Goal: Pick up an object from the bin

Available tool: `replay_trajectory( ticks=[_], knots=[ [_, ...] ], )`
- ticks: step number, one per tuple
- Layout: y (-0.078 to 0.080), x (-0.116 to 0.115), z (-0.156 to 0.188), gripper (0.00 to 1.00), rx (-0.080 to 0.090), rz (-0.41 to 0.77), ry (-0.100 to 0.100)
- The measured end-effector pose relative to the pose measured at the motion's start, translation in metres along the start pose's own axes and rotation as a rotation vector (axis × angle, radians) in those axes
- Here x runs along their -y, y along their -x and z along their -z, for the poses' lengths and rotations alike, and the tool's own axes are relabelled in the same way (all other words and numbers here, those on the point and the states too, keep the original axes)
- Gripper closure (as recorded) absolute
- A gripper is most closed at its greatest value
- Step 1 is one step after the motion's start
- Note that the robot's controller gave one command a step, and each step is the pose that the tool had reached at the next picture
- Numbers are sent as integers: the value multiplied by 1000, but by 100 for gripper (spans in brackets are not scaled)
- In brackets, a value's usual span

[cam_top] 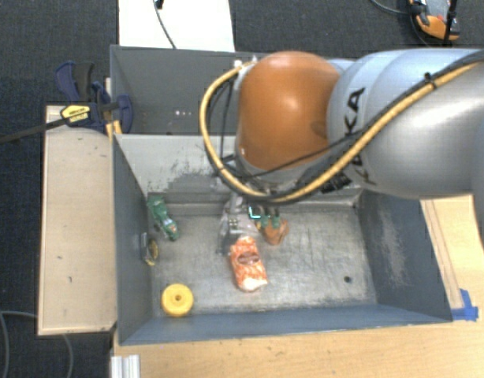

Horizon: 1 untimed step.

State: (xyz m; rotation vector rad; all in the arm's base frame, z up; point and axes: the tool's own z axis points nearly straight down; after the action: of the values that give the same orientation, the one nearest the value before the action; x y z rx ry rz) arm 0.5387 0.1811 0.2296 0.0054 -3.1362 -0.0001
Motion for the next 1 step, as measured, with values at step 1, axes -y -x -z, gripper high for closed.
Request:
replay_trajectory(
  ticks=[1],
  knots=[
    [2,1,5,0,8,-5,1]
  ],
)
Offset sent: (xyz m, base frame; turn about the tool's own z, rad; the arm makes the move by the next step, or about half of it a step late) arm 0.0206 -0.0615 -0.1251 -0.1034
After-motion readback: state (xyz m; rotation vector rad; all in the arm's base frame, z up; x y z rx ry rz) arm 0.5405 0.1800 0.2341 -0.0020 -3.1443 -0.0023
